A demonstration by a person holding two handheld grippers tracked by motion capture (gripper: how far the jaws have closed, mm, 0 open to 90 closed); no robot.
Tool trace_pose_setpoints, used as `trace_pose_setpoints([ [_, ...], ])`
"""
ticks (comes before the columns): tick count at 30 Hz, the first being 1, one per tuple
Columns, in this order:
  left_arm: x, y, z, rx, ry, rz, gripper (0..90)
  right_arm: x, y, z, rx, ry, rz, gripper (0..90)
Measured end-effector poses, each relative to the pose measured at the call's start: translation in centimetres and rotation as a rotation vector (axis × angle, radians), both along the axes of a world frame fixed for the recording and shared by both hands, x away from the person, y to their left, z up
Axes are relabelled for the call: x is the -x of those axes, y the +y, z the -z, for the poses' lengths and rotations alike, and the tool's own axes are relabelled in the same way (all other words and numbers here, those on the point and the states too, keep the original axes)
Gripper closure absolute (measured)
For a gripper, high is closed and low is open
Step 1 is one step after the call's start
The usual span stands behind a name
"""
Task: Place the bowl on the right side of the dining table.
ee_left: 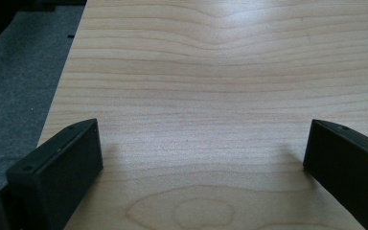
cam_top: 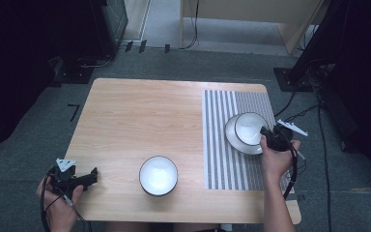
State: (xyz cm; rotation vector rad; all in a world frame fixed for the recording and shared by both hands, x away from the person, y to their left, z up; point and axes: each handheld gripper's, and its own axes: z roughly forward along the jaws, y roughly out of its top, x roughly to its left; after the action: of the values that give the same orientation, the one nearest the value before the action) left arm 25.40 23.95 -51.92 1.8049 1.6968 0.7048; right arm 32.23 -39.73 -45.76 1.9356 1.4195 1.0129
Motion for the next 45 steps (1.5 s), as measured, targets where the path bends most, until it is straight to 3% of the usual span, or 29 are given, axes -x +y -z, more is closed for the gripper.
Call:
trace_pose_setpoints([
  [27,0.0,0.0,0.0,0.0,0.0,0.0,0.0,-0.8,-0.6,1.9,0.019,0.084,0.019,84.4],
  [45,0.0,0.0,0.0,0.0,0.0,0.0,0.0,-1.0,-1.0,2.5,-0.027,0.107,0.027,83.8],
])
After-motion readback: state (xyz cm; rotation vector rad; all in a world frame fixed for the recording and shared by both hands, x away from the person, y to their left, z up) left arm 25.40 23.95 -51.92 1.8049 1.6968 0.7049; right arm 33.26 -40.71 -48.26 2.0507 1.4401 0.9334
